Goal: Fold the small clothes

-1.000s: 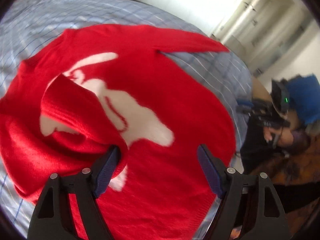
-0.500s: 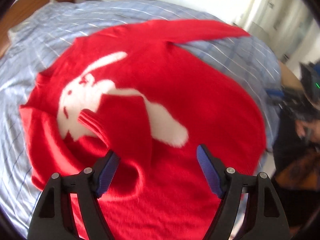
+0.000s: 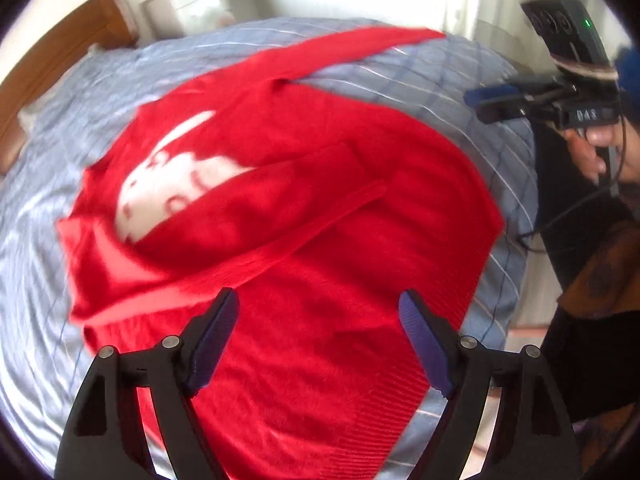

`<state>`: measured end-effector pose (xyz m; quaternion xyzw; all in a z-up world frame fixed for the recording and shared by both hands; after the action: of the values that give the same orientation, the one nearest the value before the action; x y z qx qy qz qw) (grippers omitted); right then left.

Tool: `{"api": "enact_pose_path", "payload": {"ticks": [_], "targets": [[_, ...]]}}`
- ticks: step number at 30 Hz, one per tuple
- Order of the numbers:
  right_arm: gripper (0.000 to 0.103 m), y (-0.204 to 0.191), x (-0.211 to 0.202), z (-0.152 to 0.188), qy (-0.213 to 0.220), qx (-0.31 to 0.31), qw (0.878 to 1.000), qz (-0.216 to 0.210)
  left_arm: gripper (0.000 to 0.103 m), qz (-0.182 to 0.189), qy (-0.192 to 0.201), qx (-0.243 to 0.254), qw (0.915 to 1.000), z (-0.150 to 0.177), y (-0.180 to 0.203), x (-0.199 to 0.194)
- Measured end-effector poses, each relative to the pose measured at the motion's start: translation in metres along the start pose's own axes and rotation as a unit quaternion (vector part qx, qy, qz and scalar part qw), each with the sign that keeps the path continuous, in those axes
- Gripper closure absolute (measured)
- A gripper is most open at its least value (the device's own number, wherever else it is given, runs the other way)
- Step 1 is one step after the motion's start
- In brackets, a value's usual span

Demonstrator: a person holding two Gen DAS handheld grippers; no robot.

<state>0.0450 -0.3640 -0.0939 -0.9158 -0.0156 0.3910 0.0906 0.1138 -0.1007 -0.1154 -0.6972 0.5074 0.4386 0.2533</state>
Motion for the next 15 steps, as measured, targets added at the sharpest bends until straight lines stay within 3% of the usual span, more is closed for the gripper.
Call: {"api": "enact_pose_path", "payload": {"ticks": [3,6,9,11,13,15], "targets": [[0.059,-0.014,0.006,-0.007,-0.001,-0.001,1.000,-0.014,0.024,-0.030,0.035,-0.032,0.9984,0.000,-0.006,-0.015],[0.059,-0.026,0.008,-0.004,-0.004,-0.007,1.000,-0.018,0.024,-0.058,0.012,0.028,0.9978,-0.006,0.009,-0.006],[0.058,-0.049,0.009,-0.003,-0.004,-0.071,0.997,-0.031,0.024,-0.047,-0.007,0.036,0.9982,0.002,0.016,0.005],[0.056,-0.068,0.015,-0.003,0.000,-0.138,0.990,-0.036,0.026,-0.043,0.000,0.017,0.9989,0.010,0.016,0.006],[0.054,-0.075,0.030,-0.002,-0.025,-0.174,0.984,-0.024,0.029,-0.057,0.012,0.002,0.9983,0.011,0.019,0.002],[0.054,-0.068,0.042,-0.007,-0.049,-0.139,0.988,-0.037,0.029,-0.090,0.036,0.008,0.9953,0.004,0.026,-0.005]]}}
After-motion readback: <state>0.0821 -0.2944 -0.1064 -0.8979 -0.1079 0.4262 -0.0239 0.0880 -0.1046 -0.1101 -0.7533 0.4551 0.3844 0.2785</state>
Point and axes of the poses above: each gripper's, at about its wrist camera, not at the fingertips, and x roughly the way its jaws point, y to its right, z to its underside, the point moved 3 cm from there along x, roughly the way its jaws point, and after that the axes turned 13 degrees about z, right-handed, at the moved point
